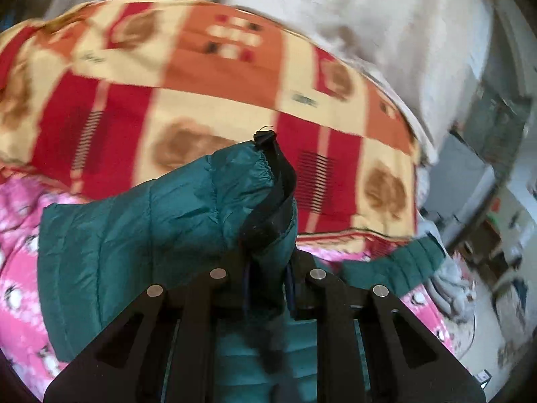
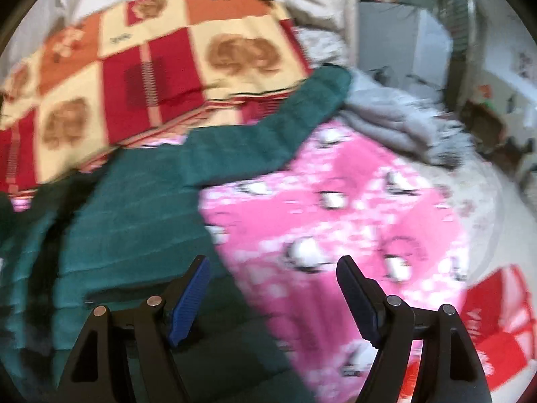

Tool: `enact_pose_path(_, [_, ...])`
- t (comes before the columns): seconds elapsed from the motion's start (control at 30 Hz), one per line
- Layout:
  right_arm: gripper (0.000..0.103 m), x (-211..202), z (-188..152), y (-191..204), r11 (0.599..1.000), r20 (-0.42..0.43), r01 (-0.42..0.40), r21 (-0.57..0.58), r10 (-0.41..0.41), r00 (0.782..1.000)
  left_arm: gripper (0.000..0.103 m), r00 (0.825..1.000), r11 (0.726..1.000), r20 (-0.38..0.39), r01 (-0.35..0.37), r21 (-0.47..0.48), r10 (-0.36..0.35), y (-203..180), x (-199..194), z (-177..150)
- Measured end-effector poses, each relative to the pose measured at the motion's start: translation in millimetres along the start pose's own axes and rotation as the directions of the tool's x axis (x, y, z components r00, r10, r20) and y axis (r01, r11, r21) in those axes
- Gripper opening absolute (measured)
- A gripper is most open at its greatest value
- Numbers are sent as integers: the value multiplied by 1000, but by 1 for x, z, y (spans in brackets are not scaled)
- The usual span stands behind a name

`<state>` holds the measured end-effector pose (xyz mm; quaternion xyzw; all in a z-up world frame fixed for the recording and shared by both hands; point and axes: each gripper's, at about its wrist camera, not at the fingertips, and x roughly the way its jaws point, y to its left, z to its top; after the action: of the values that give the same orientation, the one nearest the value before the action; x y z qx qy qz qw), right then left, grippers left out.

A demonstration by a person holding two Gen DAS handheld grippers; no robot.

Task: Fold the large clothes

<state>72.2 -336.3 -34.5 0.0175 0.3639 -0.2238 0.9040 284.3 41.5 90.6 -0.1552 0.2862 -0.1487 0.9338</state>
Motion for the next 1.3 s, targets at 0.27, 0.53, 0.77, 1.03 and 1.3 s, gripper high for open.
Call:
enact_pose_path(0.27, [75,31,-6,-16,996,-126,-64,63,72,989,15,982,990,-154,121,75,-108,-88,96,-33])
enact_pose_path(0.53, [75,33,-12,-18,992,-132,-96,85,107,985,15,947,990,-297,136,28,-122,-97,172,-100])
enact_pose_path(0.77, [75,41,-11,-17,990,-157,-115,84,127,979,15,929,990,-347,139,5,-129,-98,196,-128])
enact_pose_path(1.03, [75,42,-13,-12,992,-161,-107,68,116,980,15,886,986,-434,164,-32,-162,-92,210,-150])
enact_pose_path(1.3, [75,38,-12,-10,994,-158,-89,63,98,983,15,885,980,-422,195,-47,-196,-104,211,-153])
